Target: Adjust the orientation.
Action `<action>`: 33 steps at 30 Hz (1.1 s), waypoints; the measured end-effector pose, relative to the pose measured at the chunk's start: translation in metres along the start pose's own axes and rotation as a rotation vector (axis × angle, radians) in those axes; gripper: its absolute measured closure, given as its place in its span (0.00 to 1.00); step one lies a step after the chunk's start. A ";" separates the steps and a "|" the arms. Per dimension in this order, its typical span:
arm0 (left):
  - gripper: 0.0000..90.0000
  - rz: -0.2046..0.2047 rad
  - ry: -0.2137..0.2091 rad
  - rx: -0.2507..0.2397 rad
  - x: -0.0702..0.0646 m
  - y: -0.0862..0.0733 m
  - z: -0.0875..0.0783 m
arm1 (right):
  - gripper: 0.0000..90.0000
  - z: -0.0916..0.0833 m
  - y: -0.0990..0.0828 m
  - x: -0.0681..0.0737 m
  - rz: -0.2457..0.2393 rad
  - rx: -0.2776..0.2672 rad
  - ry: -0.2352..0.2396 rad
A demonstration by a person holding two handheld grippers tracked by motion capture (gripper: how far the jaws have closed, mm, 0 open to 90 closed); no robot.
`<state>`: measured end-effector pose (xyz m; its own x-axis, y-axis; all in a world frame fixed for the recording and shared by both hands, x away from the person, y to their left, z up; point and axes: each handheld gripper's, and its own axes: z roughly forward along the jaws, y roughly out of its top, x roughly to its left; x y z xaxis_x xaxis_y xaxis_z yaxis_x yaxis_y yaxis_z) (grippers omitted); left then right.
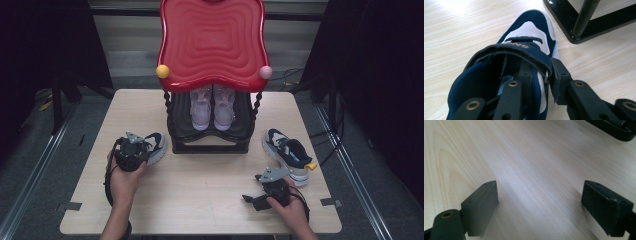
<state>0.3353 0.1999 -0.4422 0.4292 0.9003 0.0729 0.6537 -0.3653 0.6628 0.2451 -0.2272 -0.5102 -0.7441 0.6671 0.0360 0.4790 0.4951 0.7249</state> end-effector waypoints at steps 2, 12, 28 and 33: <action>0.76 -0.005 -0.009 -0.009 0.000 0.000 -0.001 | 0.15 0.000 0.000 0.000 0.000 -0.002 -0.001; 0.40 0.003 -0.067 -0.040 0.002 -0.007 -0.017 | 0.15 0.000 0.000 0.000 -0.001 0.000 -0.001; 0.47 0.061 -0.119 -0.016 0.005 -0.025 -0.035 | 0.15 0.000 0.000 0.000 -0.001 -0.002 -0.002; 0.53 0.081 -0.078 0.008 0.002 -0.024 -0.032 | 0.15 0.000 0.000 0.000 0.000 -0.002 -0.001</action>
<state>0.3003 0.2183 -0.4338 0.5281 0.8466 0.0672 0.6196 -0.4382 0.6512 0.2451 -0.2271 -0.5101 -0.7435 0.6678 0.0353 0.4782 0.4941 0.7261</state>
